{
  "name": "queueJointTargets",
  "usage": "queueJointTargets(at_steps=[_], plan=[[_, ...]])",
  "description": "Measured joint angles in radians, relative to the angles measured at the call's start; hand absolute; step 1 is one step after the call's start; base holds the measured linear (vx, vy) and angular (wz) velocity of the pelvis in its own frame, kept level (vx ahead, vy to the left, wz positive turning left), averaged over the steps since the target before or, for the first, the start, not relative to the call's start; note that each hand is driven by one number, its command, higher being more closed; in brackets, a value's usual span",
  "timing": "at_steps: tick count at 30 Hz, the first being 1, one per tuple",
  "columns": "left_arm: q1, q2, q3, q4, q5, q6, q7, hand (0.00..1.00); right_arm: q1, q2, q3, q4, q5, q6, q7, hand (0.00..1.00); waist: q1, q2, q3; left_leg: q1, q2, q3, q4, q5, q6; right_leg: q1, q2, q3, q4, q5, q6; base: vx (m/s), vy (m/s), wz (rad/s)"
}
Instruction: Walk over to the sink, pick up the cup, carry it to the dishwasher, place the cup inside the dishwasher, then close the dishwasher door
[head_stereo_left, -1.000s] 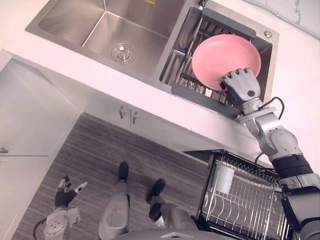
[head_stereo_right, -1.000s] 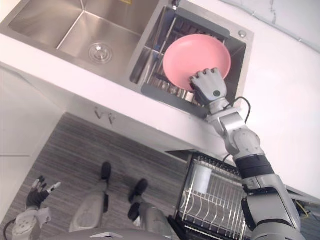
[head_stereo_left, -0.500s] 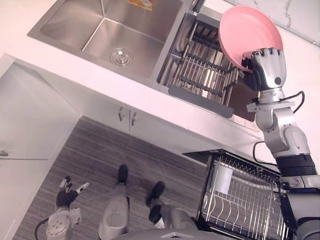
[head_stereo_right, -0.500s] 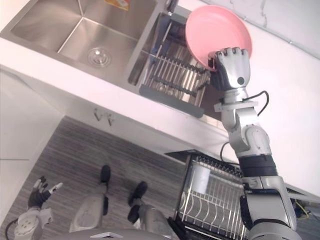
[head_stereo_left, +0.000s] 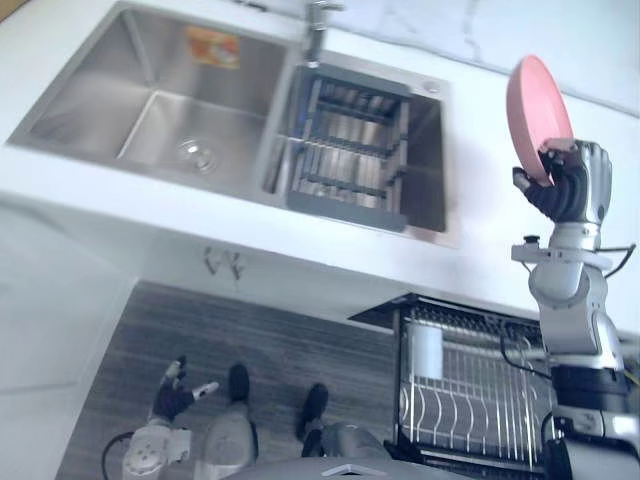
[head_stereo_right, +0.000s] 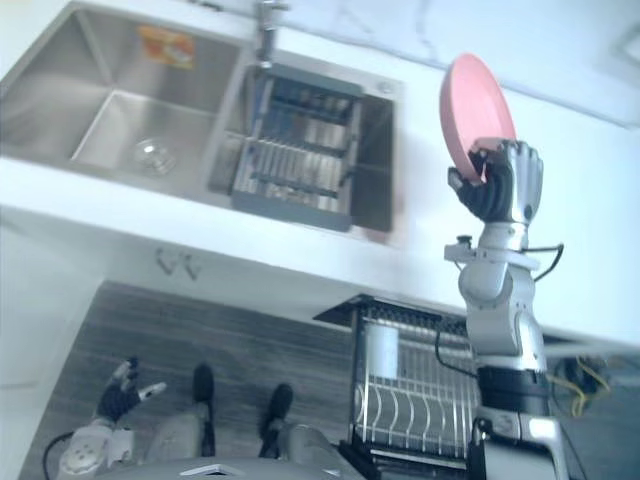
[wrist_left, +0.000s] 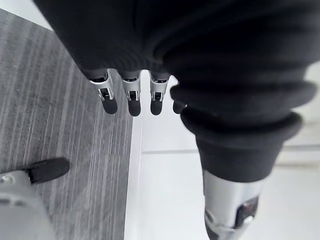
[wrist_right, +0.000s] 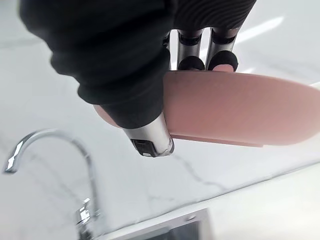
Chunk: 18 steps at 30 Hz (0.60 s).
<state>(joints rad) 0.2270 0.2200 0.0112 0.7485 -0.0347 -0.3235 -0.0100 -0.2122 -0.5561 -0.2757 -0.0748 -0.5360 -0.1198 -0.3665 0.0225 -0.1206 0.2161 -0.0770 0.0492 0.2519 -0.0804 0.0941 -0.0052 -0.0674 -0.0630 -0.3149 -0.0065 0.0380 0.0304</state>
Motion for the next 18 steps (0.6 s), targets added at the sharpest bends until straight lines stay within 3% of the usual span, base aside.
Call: queueJointTargets(at_steps=[3, 4, 5, 7, 8, 10, 11, 12, 13, 14, 15, 16, 18], plan=[[-0.001, -0.007, -0.008, 0.031, -0.003, 0.027, -0.010, 0.00, 0.066, 0.057, -0.023, -0.032, 0.001, 0.011, 0.019, 1.00, -0.037, 0.003, -0.026, 0.031, 0.020, 0.136, -0.004, -0.027, 0.014, -0.053, 0.004, 0.084, 0.037, 0.017, 0.019, -0.05, 0.042, -1.33], [-0.001, -0.015, 0.016, 0.030, -0.003, 0.037, -0.010, 0.00, 0.074, 0.084, -0.020, -0.031, 0.002, 0.010, 0.020, 1.00, -0.038, 0.009, -0.027, 0.040, 0.050, 0.200, -0.005, -0.026, 0.021, -0.092, -0.013, -0.016, 0.130, -0.029, -0.054, -0.08, -0.020, -1.57], [0.002, -0.019, 0.042, 0.031, -0.007, 0.048, -0.006, 0.00, 0.088, 0.102, -0.010, -0.026, 0.004, 0.005, 0.027, 1.00, -0.032, 0.025, -0.031, 0.052, 0.097, 0.259, 0.001, -0.022, 0.011, -0.119, -0.057, -0.151, 0.263, -0.055, -0.094, -0.07, -0.037, -1.58], [0.003, -0.018, 0.083, 0.029, -0.021, 0.062, 0.003, 0.00, 0.095, 0.122, -0.008, -0.028, 0.023, -0.007, 0.038, 1.00, -0.036, 0.029, -0.032, 0.056, 0.138, 0.313, 0.034, -0.020, -0.008, -0.112, -0.139, -0.247, 0.383, -0.065, -0.105, -0.02, -0.103, -1.21], [-0.003, -0.010, 0.110, 0.029, -0.031, 0.071, 0.008, 0.00, 0.092, 0.123, -0.003, -0.031, 0.030, -0.012, 0.046, 1.00, -0.039, 0.015, -0.037, 0.034, 0.171, 0.333, 0.145, -0.073, -0.040, -0.101, -0.197, -0.276, 0.413, 0.019, -0.086, -0.01, -0.199, -1.08], [-0.009, -0.023, 0.109, 0.033, -0.032, 0.074, 0.006, 0.00, 0.088, 0.124, 0.001, -0.031, 0.030, -0.013, 0.061, 1.00, -0.027, 0.024, -0.041, 0.026, 0.175, 0.325, 0.173, -0.101, -0.050, -0.106, -0.162, -0.296, 0.366, 0.048, -0.100, -0.08, -0.185, -1.20], [-0.009, -0.043, 0.104, 0.044, -0.032, 0.072, 0.005, 0.00, 0.087, 0.130, 0.000, -0.030, 0.030, -0.019, 0.061, 1.00, -0.015, 0.069, -0.064, 0.028, 0.182, 0.358, 0.144, -0.104, -0.022, -0.072, -0.081, -0.272, 0.216, 0.090, -0.086, -0.15, -0.059, -1.45], [-0.011, -0.052, 0.105, 0.054, -0.032, 0.066, 0.008, 0.00, 0.090, 0.151, 0.001, -0.029, 0.029, -0.031, 0.060, 1.00, -0.009, 0.065, -0.067, 0.038, 0.187, 0.412, 0.133, -0.099, -0.022, -0.057, -0.081, -0.284, 0.227, 0.029, -0.102, -0.12, -0.009, -1.29], [-0.012, -0.050, 0.106, 0.055, -0.030, 0.068, 0.013, 0.00, 0.094, 0.159, 0.008, -0.025, 0.022, -0.041, 0.061, 1.00, -0.014, 0.051, -0.070, 0.053, 0.184, 0.438, 0.141, -0.097, -0.021, -0.026, -0.112, -0.307, 0.270, -0.043, -0.093, -0.05, -0.100, -1.10], [-0.008, -0.042, 0.108, 0.056, -0.029, 0.079, 0.020, 0.00, 0.097, 0.159, 0.027, -0.025, 0.019, -0.051, 0.068, 1.00, -0.010, 0.045, -0.069, 0.059, 0.183, 0.473, 0.166, -0.093, -0.034, 0.059, -0.139, -0.313, 0.216, -0.063, -0.038, -0.02, -0.213, -0.83], [-0.010, -0.042, 0.110, 0.051, -0.021, 0.085, 0.020, 0.00, 0.095, 0.158, 0.031, -0.028, 0.020, -0.056, 0.080, 1.00, -0.007, 0.032, -0.072, 0.058, 0.184, 0.488, 0.179, -0.089, -0.041, 0.093, -0.127, -0.287, 0.134, -0.048, 0.016, -0.05, -0.306, -0.62], [-0.010, -0.047, 0.111, 0.047, -0.017, 0.087, 0.019, 0.00, 0.096, 0.156, 0.031, -0.028, 0.020, -0.057, 0.090, 1.00, -0.007, 0.035, -0.070, 0.057, 0.187, 0.490, 0.184, -0.086, -0.047, 0.108, -0.115, -0.293, 0.097, -0.049, 0.018, -0.10, -0.288, -0.31], [-0.001, -0.086, 0.109, 0.055, 0.001, 0.086, 0.005, 0.00, 0.125, 0.155, 0.030, -0.027, 0.027, -0.049, 0.124, 1.00, -0.006, 0.071, -0.063, 0.059, 0.203, 0.492, 0.183, -0.073, -0.065, 0.141, -0.084, -0.298, 0.036, -0.052, 0.038, -0.16, -0.181, -0.12]])
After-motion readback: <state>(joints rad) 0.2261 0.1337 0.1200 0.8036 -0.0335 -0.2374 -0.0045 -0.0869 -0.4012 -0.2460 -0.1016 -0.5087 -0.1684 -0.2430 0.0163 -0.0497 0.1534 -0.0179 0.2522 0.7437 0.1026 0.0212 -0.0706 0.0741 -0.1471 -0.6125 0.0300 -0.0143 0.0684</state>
